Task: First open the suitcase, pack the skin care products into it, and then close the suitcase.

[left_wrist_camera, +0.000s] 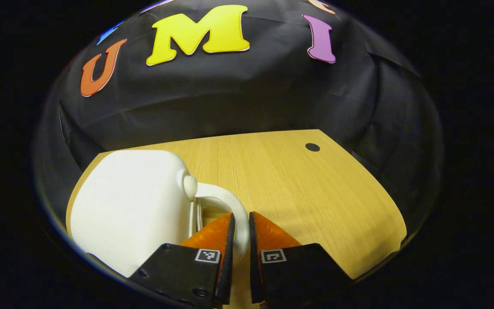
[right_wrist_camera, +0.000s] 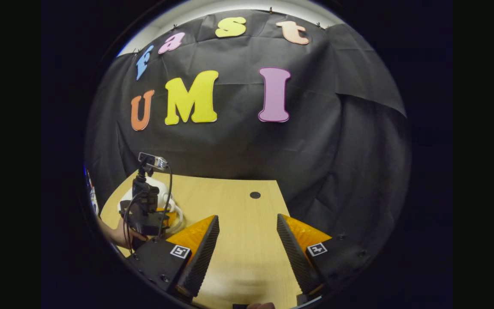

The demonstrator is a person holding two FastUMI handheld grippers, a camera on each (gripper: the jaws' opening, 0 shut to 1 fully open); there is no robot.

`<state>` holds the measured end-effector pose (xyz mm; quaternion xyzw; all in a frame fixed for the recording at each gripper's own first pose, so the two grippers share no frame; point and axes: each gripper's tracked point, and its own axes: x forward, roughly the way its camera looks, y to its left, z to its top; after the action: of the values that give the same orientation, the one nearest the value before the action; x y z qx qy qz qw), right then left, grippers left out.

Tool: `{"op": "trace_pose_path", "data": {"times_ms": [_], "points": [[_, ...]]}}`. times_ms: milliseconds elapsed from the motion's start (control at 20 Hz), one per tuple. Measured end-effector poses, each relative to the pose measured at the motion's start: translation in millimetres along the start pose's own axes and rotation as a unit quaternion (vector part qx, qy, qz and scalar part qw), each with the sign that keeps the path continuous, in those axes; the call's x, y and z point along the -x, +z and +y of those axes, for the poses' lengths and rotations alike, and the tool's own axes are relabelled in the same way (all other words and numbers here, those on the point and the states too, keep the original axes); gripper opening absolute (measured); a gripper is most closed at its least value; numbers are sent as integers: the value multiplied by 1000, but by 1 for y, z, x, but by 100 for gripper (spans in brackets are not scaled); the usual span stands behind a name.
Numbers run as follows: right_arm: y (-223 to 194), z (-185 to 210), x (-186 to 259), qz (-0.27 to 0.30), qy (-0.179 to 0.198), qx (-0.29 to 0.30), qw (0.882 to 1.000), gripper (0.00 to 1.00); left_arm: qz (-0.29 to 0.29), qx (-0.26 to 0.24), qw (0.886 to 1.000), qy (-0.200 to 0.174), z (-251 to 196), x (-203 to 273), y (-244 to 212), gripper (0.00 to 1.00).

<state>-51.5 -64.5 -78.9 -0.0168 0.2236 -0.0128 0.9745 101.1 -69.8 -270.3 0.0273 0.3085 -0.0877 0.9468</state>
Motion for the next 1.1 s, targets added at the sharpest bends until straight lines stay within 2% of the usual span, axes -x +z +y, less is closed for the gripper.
{"op": "trace_pose_path", "data": {"times_ms": [50,150,200,350,400,550,750,800,1000,1100], "points": [[1,4,-2,-1,4,-1,1000,80,3,-3,1000,-2,-1,2,0,28],[3,10,-4,-8,14,-1,1000,77,0,-6,1000,-7,-1,7,1,34],[7,15,-5,-13,19,0,1000,80,-4,-9,1000,-5,-1,11,4,41],[18,30,-11,-31,40,4,999,77,-37,-21,999,-3,0,35,27,98],[23,37,-15,-40,52,6,998,80,-53,-21,998,-4,-2,48,40,98],[51,56,-31,-72,73,17,995,80,-128,-11,992,11,12,94,101,97],[126,97,-34,-163,96,15,982,77,-245,1,968,50,50,168,189,98],[139,108,-35,-179,102,12,978,80,-267,4,962,57,56,182,204,98],[173,133,-37,-209,104,-8,972,80,-310,7,946,91,78,218,231,98],[178,138,-36,-209,100,-6,973,77,-311,16,946,96,80,222,228,97]]}}
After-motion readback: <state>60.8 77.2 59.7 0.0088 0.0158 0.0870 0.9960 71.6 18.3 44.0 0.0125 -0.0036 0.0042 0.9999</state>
